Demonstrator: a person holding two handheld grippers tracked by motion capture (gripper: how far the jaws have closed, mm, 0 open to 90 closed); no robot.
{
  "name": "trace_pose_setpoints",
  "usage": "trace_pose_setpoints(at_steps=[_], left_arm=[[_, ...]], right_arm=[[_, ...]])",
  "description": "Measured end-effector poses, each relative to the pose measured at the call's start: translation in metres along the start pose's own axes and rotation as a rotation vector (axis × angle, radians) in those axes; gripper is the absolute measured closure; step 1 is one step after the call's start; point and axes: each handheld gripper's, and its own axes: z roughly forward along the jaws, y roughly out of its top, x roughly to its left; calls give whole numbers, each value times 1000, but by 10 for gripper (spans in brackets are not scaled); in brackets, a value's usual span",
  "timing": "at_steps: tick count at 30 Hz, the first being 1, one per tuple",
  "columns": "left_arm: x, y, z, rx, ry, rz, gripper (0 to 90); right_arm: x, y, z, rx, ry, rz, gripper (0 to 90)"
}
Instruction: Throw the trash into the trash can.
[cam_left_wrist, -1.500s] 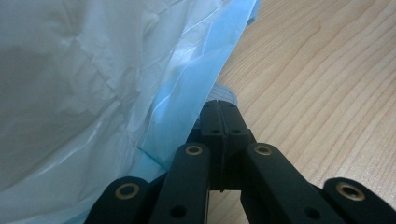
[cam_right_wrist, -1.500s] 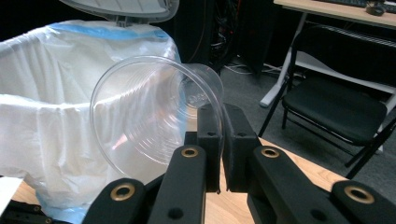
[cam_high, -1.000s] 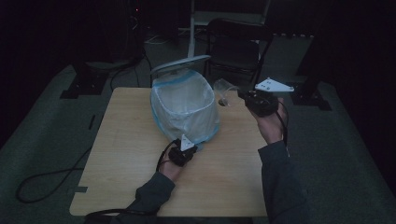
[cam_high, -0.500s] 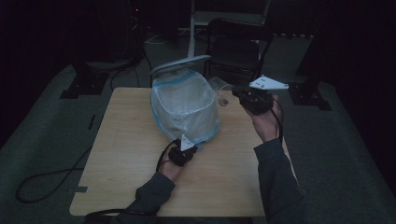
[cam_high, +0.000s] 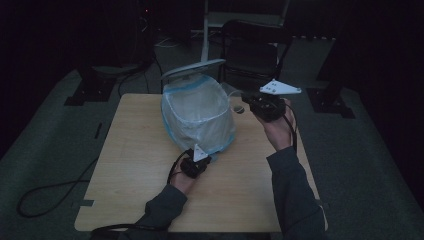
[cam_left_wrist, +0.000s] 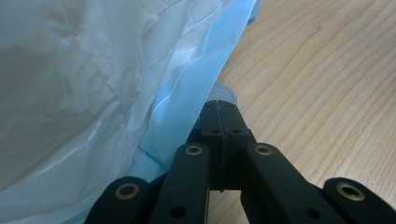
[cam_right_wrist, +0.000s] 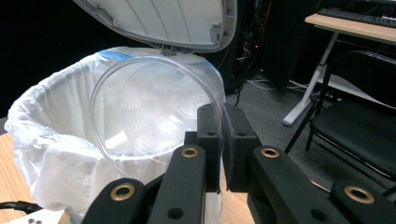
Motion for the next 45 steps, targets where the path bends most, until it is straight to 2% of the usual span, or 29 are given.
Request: trace_pose_setpoints(at_steps=[22,23,24,26,30,33,34,37,41,42,44,45], left_arm=[[0,0,0,-1,0,-1,900],[0,0,0,-1,0,-1,900],[0,0,0,-2,0,-2,900],[0,0,0,-2,0,-2,900],[0,0,0,-1,0,-1,900],[0,0,0,-1,0,0,900],[0,0,0,-1,1,0,900],[0,0,0,-4,-1,-3,900],[0,0,0,-1,0,-2,900],[0,0,0,-1,0,-3,900],[0,0,0,1,-2,-1,900],[0,0,0,0,1,2,900]], right_arm=[[17,12,29,8,69,-2,867],[17,13,33,15,71,11,826],[17,13,35,14,80,20,720],[18,13,36,17,76,25,619],[16,10,26,-10,58,36,573],[13,5,17,-21,44,36,568],[12,0,11,-21,24,28,564],[11,-8,5,-12,2,18,557],[11,-31,-2,17,-40,-3,551],[11,-43,-3,40,-52,-7,548],[11,-49,-3,49,-52,-3,546],[10,-59,-2,71,-53,3,546]])
